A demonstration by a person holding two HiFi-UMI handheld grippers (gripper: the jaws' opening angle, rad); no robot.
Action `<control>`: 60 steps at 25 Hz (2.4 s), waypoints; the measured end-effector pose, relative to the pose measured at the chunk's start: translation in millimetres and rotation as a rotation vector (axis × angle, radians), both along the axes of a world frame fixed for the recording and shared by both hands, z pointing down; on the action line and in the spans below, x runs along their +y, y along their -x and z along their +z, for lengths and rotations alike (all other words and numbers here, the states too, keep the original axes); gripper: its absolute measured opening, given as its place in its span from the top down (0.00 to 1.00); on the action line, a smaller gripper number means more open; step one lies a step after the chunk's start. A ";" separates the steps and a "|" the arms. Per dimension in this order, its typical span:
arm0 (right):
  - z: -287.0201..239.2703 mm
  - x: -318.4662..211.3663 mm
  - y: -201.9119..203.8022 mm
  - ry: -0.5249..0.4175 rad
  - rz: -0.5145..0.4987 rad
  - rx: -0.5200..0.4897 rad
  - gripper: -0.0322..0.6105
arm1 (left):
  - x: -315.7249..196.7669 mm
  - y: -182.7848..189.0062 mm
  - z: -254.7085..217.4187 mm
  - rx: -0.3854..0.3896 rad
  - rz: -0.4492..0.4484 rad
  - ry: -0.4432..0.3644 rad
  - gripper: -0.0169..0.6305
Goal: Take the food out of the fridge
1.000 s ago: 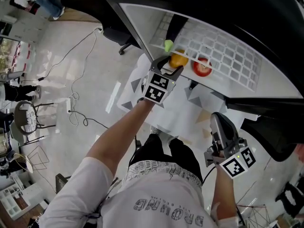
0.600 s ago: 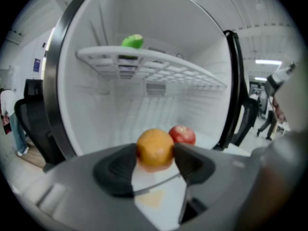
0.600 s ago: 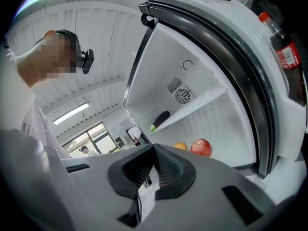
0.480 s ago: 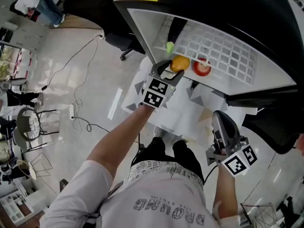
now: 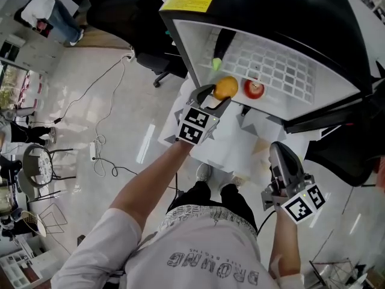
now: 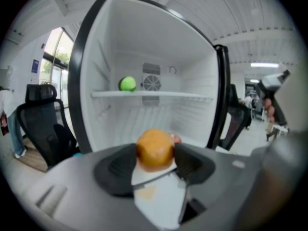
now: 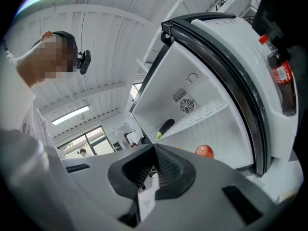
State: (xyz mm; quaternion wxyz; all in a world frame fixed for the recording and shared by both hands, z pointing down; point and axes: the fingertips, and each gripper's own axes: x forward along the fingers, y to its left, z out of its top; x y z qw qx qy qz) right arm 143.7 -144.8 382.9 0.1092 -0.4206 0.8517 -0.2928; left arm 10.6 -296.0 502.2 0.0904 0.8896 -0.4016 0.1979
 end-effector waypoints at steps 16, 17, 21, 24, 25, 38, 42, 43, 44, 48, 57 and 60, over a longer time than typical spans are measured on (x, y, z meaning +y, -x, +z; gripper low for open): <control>-21.6 17.4 -3.1 -0.054 0.069 0.005 0.97 | 43.9 1.4 -39.0 0.060 0.066 -0.044 0.59; -22.6 17.7 -3.0 -0.056 0.075 0.003 0.97 | 45.9 0.4 -42.3 0.066 0.071 -0.047 0.59; -25.5 18.4 -2.2 -0.062 0.094 -0.001 0.97 | 54.0 -0.8 -53.7 0.085 0.090 -0.058 0.59; -27.6 18.3 -3.1 -0.065 0.110 -0.005 0.97 | 60.0 -2.3 -63.8 0.098 0.108 -0.070 0.59; -28.3 18.2 -3.4 -0.067 0.115 -0.005 0.97 | 61.7 -2.8 -67.3 0.100 0.115 -0.075 0.59; -41.1 16.3 -1.9 -0.096 0.162 0.003 0.97 | 74.7 -2.4 -115.6 0.149 0.176 -0.138 0.59; -43.0 15.5 -1.5 -0.099 0.171 0.005 0.97 | 78.8 0.0 -129.0 0.172 0.183 -0.152 0.59; -43.3 15.0 -1.0 -0.099 0.171 0.006 0.97 | 79.6 1.0 -131.9 0.179 0.185 -0.154 0.59; -43.5 14.4 -0.3 -0.100 0.172 0.007 0.97 | 80.4 2.3 -134.4 0.187 0.186 -0.155 0.59; -44.3 12.6 3.1 -0.104 0.174 0.008 0.97 | 84.1 8.1 -141.4 0.208 0.188 -0.159 0.59; -44.5 5.9 5.3 -0.107 0.174 0.019 0.97 | 85.3 16.2 -156.6 0.239 0.184 -0.181 0.59; -46.0 4.2 5.1 -0.108 0.173 0.021 0.97 | 84.4 18.4 -159.2 0.243 0.181 -0.185 0.59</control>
